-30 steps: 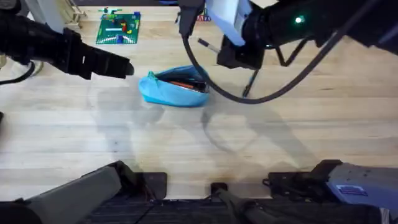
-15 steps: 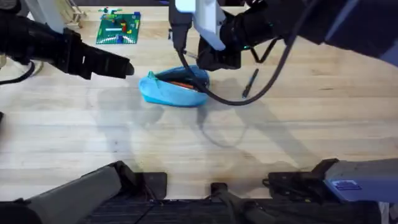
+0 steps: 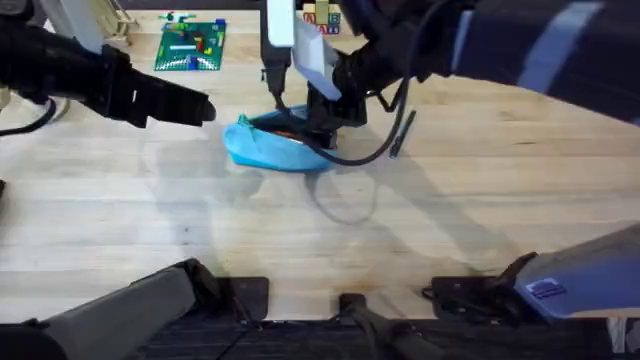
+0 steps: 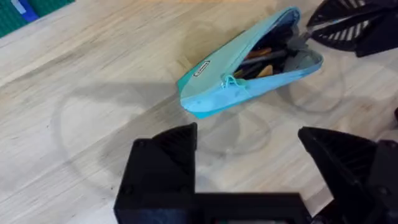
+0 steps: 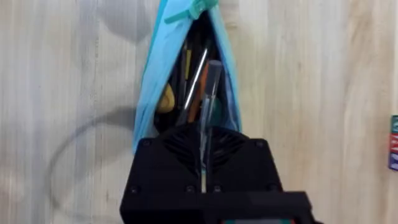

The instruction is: Unzip the bag, pick up the pens from the table one at a time and place them inside, then zip the bag closed.

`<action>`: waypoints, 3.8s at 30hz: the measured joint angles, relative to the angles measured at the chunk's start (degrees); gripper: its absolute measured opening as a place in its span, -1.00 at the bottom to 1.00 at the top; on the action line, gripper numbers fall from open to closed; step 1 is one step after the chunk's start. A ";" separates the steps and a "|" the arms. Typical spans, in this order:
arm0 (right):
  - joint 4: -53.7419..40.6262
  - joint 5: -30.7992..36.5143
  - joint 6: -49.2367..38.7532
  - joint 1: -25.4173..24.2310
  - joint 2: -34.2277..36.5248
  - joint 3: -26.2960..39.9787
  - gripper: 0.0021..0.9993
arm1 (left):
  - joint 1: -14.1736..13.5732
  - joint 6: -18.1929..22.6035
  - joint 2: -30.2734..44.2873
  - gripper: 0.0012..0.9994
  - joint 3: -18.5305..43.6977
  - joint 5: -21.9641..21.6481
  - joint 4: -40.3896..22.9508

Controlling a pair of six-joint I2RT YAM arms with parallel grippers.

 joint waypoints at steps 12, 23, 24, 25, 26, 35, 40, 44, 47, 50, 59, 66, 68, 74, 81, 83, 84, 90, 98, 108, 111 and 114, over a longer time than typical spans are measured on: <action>2.19 -0.80 0.58 0.10 5.10 0.00 -0.94 | 0.00 0.00 0.00 0.99 0.00 0.00 0.02; 5.84 -4.86 3.06 0.10 5.58 0.00 -0.94 | 0.00 0.00 0.00 0.99 0.00 0.00 0.02; 5.82 -5.21 3.08 0.10 5.63 0.00 -0.94 | 0.00 0.00 0.00 0.99 0.00 0.00 0.00; 5.82 -5.43 3.11 0.10 5.66 0.00 -0.94 | 0.00 0.00 0.00 0.99 0.00 -0.01 0.00; 5.84 -5.67 3.27 0.10 5.85 0.02 -0.94 | 0.00 0.00 0.00 0.99 0.00 0.00 0.00; 2.47 -6.35 3.93 0.10 8.47 0.11 -0.94 | 0.00 0.00 0.00 0.99 0.00 0.00 -0.04; 2.29 -6.38 4.33 0.10 8.53 0.11 -0.51 | 0.00 0.00 0.00 0.99 0.00 -0.01 -0.04; 2.28 -6.50 4.33 0.10 8.53 0.11 0.64 | 0.00 0.00 0.00 0.99 0.00 0.00 -0.04; 2.73 -6.55 4.15 0.10 8.53 0.13 0.98 | 0.00 0.00 0.00 0.99 0.00 0.00 -0.04; 3.24 -6.56 4.17 0.10 8.53 0.13 0.99 | 0.00 0.00 0.00 0.99 0.00 0.00 -0.04; 4.03 -6.30 4.76 0.10 8.45 0.87 0.99 | 0.00 0.00 0.00 0.99 0.00 -0.01 -0.04; 3.88 2.60 13.07 0.25 1.88 1.28 0.99 | 0.00 0.00 0.00 0.99 0.00 0.00 -0.04; 3.78 5.87 16.44 0.25 -0.75 1.66 0.99 | 0.00 0.00 0.00 0.99 0.00 -0.02 -0.04; 1.89 15.37 27.28 0.25 -6.31 2.45 0.99 | 0.00 0.00 0.00 0.99 0.00 0.00 -0.04; -4.53 29.30 45.35 0.25 -8.82 2.45 0.99 | 0.00 0.00 0.00 0.99 0.00 0.00 -0.04; -9.50 36.18 55.27 0.25 -9.07 2.45 0.99 | 0.00 0.00 0.00 0.99 0.00 0.00 -0.04; -10.52 37.32 57.54 0.25 -9.05 2.45 0.99 | 0.00 0.00 0.00 0.99 0.00 0.00 -0.04; -13.96 40.42 68.54 0.25 -9.07 2.45 0.99 | 0.00 0.00 0.00 0.99 0.00 0.00 -0.04; -16.97 40.81 85.41 -3.57 -9.07 2.45 0.99 | 0.00 0.00 0.00 0.99 0.00 0.00 -0.04; -18.68 34.80 98.13 -12.28 -8.34 2.47 0.99 | 0.00 0.00 0.00 0.99 0.00 0.00 -0.04; -18.81 32.11 99.96 -14.29 -6.29 2.47 0.99 | 0.00 0.00 0.00 0.99 0.00 0.00 -0.04; -18.81 29.43 100.83 -15.89 -3.41 2.47 0.99 | 0.00 0.00 0.00 0.99 0.00 0.00 -0.04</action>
